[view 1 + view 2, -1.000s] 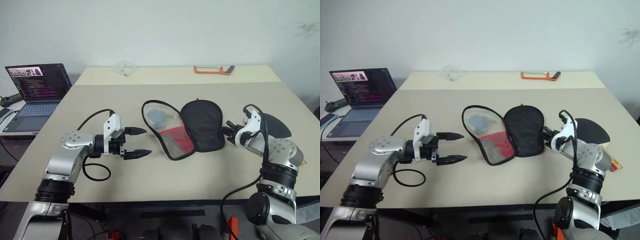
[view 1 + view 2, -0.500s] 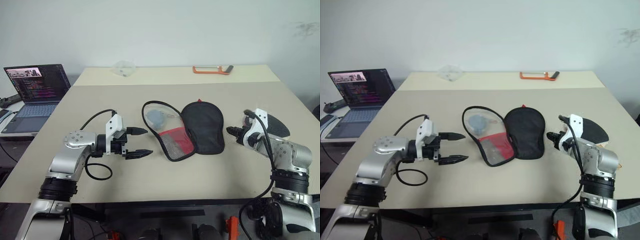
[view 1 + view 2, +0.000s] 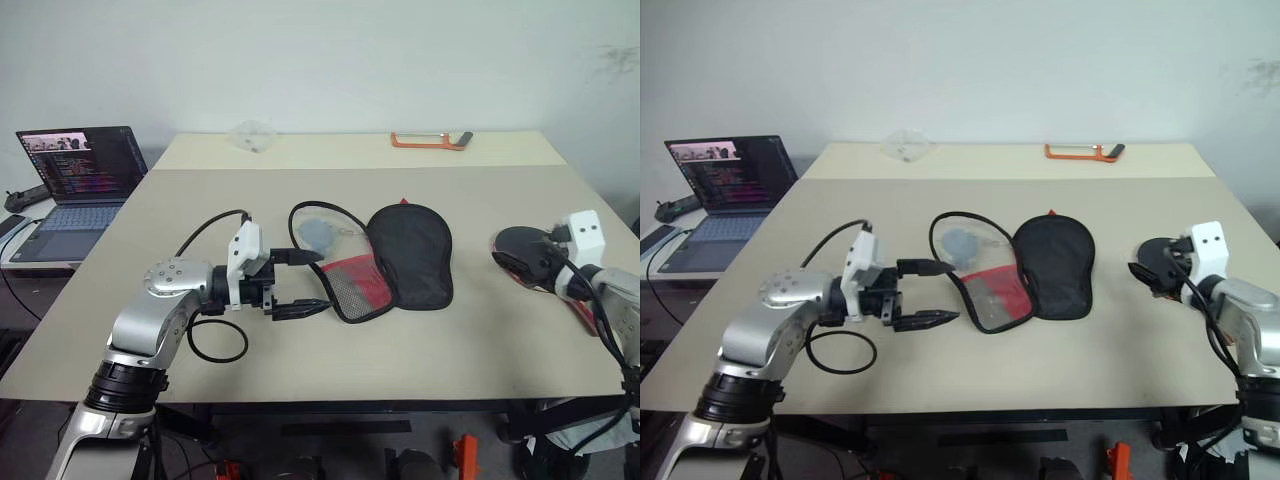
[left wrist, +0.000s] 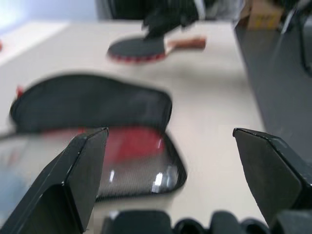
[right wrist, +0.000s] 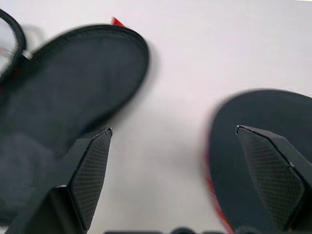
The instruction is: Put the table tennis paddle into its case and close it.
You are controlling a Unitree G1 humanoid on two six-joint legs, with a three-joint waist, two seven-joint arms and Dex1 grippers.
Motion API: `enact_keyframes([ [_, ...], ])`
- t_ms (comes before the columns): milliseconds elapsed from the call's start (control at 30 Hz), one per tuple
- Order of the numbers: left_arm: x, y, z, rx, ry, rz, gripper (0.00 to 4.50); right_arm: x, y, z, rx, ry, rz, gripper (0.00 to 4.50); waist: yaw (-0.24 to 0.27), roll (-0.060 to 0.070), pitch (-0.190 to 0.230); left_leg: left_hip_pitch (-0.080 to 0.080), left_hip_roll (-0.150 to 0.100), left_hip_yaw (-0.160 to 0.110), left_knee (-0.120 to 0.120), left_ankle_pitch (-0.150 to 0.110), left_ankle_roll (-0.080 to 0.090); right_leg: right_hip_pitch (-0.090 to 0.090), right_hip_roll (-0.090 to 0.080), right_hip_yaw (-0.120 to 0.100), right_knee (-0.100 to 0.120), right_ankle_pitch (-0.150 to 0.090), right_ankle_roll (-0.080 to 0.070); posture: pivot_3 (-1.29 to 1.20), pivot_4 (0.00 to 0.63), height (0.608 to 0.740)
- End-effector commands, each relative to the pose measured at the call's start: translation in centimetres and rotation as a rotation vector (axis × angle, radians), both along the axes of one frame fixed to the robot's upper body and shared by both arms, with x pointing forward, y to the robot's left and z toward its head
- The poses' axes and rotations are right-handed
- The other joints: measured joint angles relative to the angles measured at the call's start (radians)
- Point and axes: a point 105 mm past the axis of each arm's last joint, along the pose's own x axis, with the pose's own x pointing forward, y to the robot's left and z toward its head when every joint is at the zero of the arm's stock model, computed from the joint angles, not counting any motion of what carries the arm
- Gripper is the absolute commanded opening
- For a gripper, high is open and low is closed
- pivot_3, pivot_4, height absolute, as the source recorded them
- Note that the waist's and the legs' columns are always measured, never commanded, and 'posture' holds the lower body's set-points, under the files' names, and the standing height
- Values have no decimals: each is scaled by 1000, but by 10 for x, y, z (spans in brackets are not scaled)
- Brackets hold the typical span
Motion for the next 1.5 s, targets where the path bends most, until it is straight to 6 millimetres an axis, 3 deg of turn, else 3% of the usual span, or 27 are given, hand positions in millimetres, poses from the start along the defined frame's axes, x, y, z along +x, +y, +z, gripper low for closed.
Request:
enact_keyframes([
  [33,-8,-15,12,-7,-49,-58,4500,-14,-43,7,-71,-14,-97,4472,0,0,0,0,0,0,0,0,0,0,0,0,0,0,0,0,150,740],
  [133,-9,-23,2,26,-47,-95,4500,-27,-78,-4,-97,42,-182,4472,1,0,0,0,0,1,0,0,0,1,0,0,0,0,0,0,150,740],
  [267,-8,-32,1,19,-51,-121,4500,-34,-92,-16,-97,111,-204,4472,-5,0,0,2,1,5,0,0,0,1,0,3,1,0,0,0,150,740],
  [533,-7,-38,0,17,-54,-147,4500,-24,-85,-28,-8,152,-162,4472,-5,0,0,4,3,11,0,0,2,1,2,8,2,0,1,0,150,740],
  [767,-5,-35,-2,25,-55,-138,4500,-12,-76,-50,-12,225,-149,4472,-2,0,0,4,3,12,0,1,1,0,2,9,1,1,1,0,150,740],
  [1067,-4,-30,-5,33,-56,-115,4500,-5,-77,-56,20,264,-167,4472,-4,-1,0,4,3,13,1,0,1,0,2,12,1,2,2,0,150,740],
  [1267,-4,-28,-6,38,-58,-103,4500,1,-72,-52,47,266,-184,2552,-5,-1,0,5,4,15,1,0,2,0,4,14,1,2,3,0,150,740],
  [1400,-3,-24,-7,39,-52,-90,4500,8,-60,-37,78,224,-163,1199,-5,-1,0,5,8,17,1,0,2,0,7,15,0,3,1,0,150,740],
  [1500,1,-15,-5,33,-47,-53,4500,18,-38,-8,87,145,-101,1081,-10,-1,0,5,11,20,1,0,2,-1,10,17,0,4,0,0,150,740],
])
